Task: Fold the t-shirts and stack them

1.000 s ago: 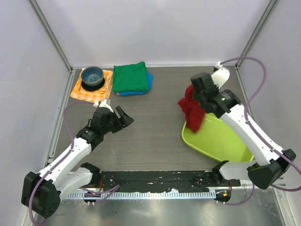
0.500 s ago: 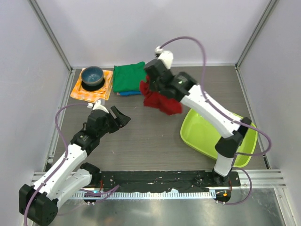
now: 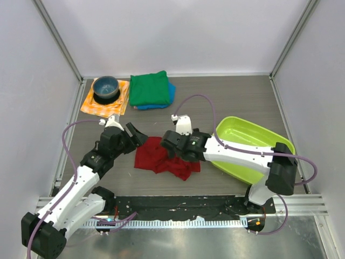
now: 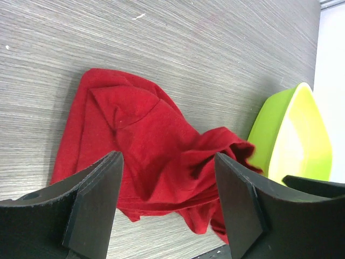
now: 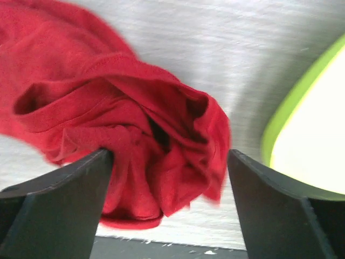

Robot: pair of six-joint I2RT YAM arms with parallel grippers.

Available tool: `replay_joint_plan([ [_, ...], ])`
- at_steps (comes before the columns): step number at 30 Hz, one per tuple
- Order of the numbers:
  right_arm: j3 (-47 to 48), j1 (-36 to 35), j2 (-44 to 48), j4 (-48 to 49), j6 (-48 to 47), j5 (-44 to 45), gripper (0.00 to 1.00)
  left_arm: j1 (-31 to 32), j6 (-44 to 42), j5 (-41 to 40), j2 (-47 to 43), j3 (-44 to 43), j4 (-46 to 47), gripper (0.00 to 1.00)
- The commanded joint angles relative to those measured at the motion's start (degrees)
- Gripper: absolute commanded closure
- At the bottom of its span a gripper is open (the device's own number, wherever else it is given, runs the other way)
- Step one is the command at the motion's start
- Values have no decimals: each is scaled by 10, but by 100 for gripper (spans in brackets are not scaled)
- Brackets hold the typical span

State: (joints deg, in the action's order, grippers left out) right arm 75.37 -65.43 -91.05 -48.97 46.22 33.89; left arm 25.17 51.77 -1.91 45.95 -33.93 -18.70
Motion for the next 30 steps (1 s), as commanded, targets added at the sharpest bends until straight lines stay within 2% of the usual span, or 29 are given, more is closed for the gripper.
replay_joint_plan([
  [1, -15, 8, 103, 10, 27, 177, 5, 2, -11, 12, 12, -16, 24, 27],
  [3, 0, 20, 148, -1, 2, 225, 4, 2, -13, 35, 37, -16, 43, 28],
  [7, 15, 102, 170, -71, 13, 207, 3, 21, -24, 59, 92, -14, 70, 29],
  [13, -103, 187, 194, -74, 49, 169, 2, 66, -18, 77, 181, -6, 119, 29],
  [16, -159, 230, 193, -29, 36, 126, 2, 107, -18, 74, 240, -23, 134, 29],
  [21, -174, 263, 162, 44, 9, 96, 2, 160, -7, 50, 324, -37, 179, 30],
  [28, -168, 280, 105, 113, -9, 51, 2, 164, -3, 30, 424, -46, 227, 31],
  [30, -164, 283, 83, 123, -14, 42, 2, 165, -3, 34, 443, -48, 234, 35],
])
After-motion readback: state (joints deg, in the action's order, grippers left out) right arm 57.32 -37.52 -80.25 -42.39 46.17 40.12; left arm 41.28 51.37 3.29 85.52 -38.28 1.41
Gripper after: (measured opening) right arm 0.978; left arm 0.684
